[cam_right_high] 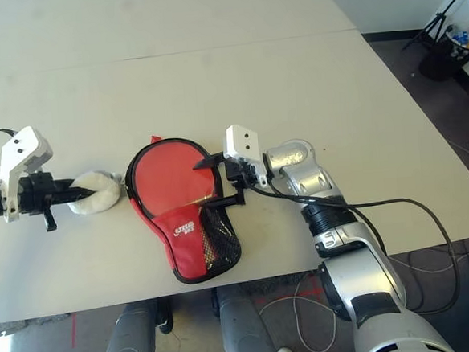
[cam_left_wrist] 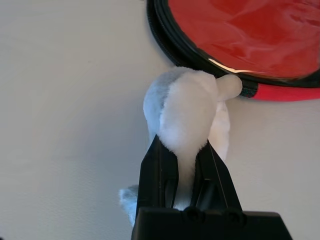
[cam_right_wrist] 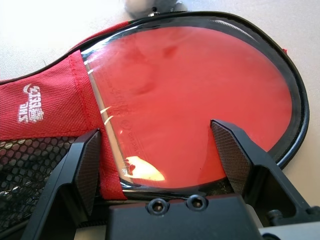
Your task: Store the ping-pong paddle in its case and zip it.
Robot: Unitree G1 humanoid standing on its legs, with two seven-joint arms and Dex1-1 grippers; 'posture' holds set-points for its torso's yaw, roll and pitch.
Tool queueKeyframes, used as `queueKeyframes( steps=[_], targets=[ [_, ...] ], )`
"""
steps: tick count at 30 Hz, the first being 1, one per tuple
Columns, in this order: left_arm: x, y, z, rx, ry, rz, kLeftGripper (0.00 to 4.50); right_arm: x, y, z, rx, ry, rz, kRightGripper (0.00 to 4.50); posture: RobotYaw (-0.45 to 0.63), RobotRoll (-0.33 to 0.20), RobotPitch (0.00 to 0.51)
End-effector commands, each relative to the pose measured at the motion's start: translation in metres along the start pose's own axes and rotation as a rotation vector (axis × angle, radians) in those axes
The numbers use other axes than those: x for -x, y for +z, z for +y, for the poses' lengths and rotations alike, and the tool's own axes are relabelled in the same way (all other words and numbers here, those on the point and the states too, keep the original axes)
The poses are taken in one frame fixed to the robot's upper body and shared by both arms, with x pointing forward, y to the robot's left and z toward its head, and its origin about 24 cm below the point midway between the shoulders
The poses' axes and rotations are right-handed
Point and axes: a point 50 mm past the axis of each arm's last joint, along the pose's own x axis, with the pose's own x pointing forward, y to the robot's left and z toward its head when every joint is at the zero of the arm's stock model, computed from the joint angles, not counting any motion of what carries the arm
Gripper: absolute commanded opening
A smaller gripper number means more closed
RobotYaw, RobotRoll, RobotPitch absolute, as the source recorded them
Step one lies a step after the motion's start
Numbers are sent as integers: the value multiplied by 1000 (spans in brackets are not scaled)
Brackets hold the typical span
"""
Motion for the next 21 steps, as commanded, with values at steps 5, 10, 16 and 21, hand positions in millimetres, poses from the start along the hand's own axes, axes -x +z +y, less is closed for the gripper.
queueKeyframes(
  steps=[5,10,16,21],
  targets=[
    [-14,7,20,-50,150,-10,158,-9,-11,10,-19,48,50,4500,38,0,275],
    [-26,17,36,-71,249,-35,158,-11,-10,11,-17,51,48,4500,36,0,275],
    [-44,29,44,-87,270,-65,158,-15,-10,13,-14,63,47,4500,32,0,276],
    [-62,42,52,-131,295,-78,158,-17,-10,14,-11,69,47,4500,23,0,277]
  ],
)
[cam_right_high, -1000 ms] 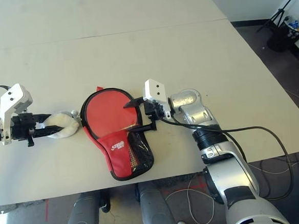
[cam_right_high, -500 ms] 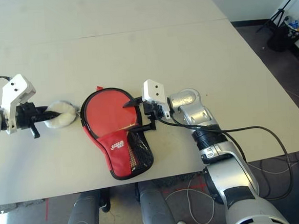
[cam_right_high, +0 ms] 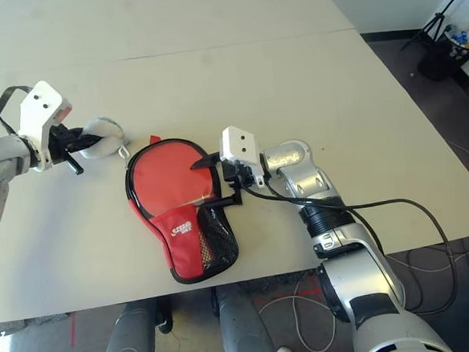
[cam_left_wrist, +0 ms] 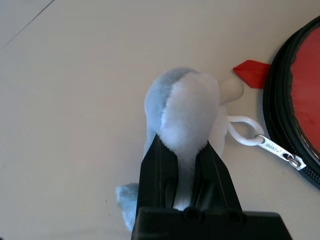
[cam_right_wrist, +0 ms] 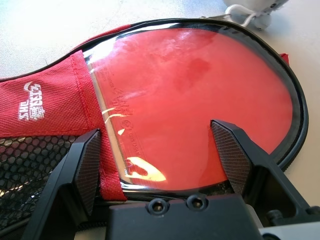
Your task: Store the ping-pong paddle in its case and zip it.
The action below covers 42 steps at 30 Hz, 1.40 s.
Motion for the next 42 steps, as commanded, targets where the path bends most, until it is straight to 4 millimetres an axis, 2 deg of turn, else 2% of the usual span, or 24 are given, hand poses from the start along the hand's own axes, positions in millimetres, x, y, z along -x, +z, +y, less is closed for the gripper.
queueKeyframes(
  steps=[1,7,12,16,24,32,42],
  targets=[
    [-16,5,3,-47,32,4,158,-12,-12,12,-32,65,48,4500,23,0,277],
    [-43,22,5,-80,65,-33,157,-13,-12,14,-30,68,48,4500,12,0,275],
    [-63,41,-3,-96,46,-86,157,-14,-12,14,-29,64,47,4500,0,0,273],
    [-80,60,-18,-113,2,-144,157,-13,-12,14,-30,60,48,4500,-8,0,272],
    [-102,90,-49,-137,-81,-234,157,-14,-13,15,-32,55,49,4500,-22,0,269],
    [-116,115,-83,-136,-196,-321,156,-15,-12,15,-31,45,51,4500,-36,0,266],
    [-117,117,-111,-125,-377,-357,153,-16,-13,14,-32,29,52,4500,-39,0,266]
  ],
)
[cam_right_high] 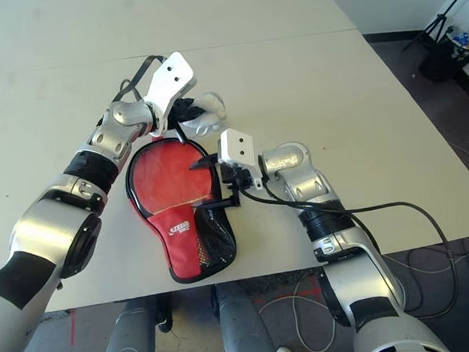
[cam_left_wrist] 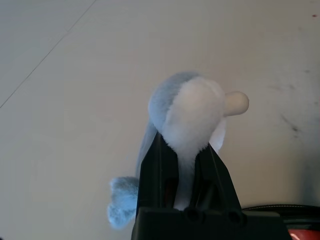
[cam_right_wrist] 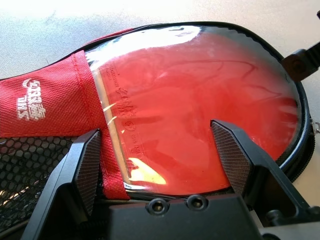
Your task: Store the ping-pong paddle in its case and zip it.
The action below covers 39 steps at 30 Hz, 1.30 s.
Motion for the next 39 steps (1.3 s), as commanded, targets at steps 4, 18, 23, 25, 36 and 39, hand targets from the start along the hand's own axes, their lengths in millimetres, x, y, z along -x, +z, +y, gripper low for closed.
queueKeyframes(
  steps=[4,18,23,25,36,39],
  targets=[
    [-6,3,-25,-4,-174,-35,153,-13,-15,12,-40,51,56,4500,-37,0,266],
    [7,6,-10,12,-116,-28,4454,-15,-15,10,-34,48,57,4500,-29,0,258],
    [19,12,12,7,-41,-32,4454,-15,-15,10,-34,47,56,4500,-25,0,257],
    [24,13,19,0,-13,-29,4454,-15,-15,10,-34,48,56,4500,-25,0,257],
    [88,-11,44,-30,-13,37,4454,-17,-15,10,-33,45,50,4500,-14,0,259],
    [103,-19,35,-15,-61,48,4454,-18,-15,10,-34,44,49,4500,-14,0,259]
  ],
)
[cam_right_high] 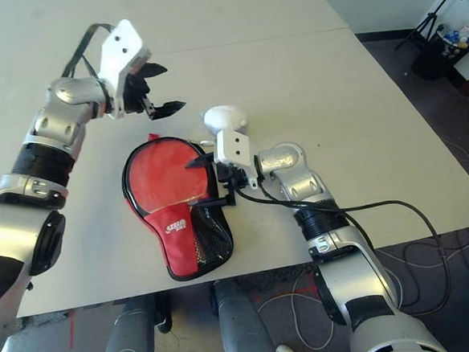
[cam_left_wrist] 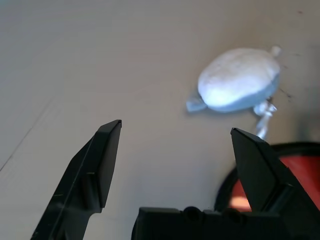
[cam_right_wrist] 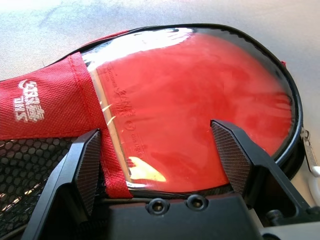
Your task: Store the ping-pong paddle in its case and zip it.
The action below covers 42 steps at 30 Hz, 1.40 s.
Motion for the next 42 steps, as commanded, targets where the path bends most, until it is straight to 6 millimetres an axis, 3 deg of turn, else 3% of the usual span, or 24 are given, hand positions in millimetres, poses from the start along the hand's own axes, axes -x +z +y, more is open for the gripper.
queueKeyframes(
  steps=[1,5,10,21,26,34,38,42],
  targets=[
    [14,-11,-17,25,-95,17,4454,-8,-16,12,-42,53,69,4500,-12,0,261],
    [34,-30,-38,66,-172,75,4454,-8,-16,12,-44,52,69,4500,-8,0,267],
    [46,-42,-56,124,-221,111,4454,-7,-17,13,-47,55,72,4500,-3,0,272],
    [43,-64,-80,226,-272,193,4454,-6,-17,13,-50,54,72,4500,-13,0,275],
    [40,-73,-90,285,-316,210,4454,3,-12,6,-59,23,56,4500,-19,0,274],
    [35,-77,-92,291,-305,213,4454,44,32,-29,-34,-63,-38,4500,-21,0,266],
    [35,-78,-94,292,-302,214,4454,67,54,-56,3,-205,-52,4500,-22,0,261],
    [35,-78,-96,294,-303,214,4454,76,54,-73,16,-304,10,4500,-24,0,257]
  ],
)
